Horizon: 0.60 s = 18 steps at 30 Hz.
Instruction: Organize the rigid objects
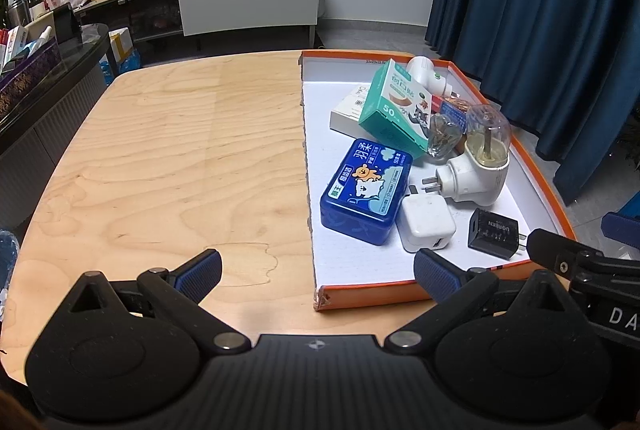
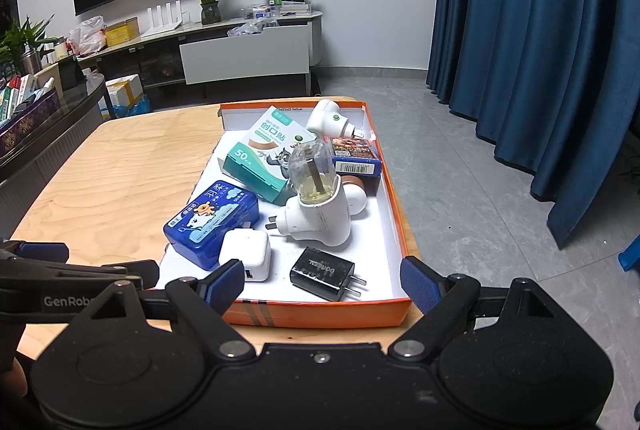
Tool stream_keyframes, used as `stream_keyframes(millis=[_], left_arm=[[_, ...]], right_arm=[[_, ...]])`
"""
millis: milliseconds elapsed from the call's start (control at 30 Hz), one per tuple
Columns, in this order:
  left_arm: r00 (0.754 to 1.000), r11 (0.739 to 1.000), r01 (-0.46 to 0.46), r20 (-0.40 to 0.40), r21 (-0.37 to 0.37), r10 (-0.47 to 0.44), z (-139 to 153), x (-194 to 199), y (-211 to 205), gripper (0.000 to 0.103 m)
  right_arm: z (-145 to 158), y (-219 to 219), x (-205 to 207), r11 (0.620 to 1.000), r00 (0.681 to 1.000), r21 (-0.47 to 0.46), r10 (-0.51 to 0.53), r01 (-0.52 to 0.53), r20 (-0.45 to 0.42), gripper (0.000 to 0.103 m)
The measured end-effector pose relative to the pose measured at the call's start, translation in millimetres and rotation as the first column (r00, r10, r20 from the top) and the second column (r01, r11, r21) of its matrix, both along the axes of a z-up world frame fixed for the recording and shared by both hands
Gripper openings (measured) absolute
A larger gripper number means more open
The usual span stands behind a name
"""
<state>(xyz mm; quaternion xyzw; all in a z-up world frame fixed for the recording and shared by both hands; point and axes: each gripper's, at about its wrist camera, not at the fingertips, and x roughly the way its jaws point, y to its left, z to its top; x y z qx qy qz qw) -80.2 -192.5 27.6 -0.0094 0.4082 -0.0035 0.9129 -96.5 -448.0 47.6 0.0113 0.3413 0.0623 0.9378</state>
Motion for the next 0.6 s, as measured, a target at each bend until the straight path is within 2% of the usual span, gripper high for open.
stream_keyframes(millis=[600], left_arm=[[1.0,1.0,0.013,0.008,-0.014,-0.013,-1.5,-0.4,0.7,0.103]], right_arm=[[-0.5,1.1,-0.6,1.0,1.0,0.001,-0.002,0.002,0.0,0.1]])
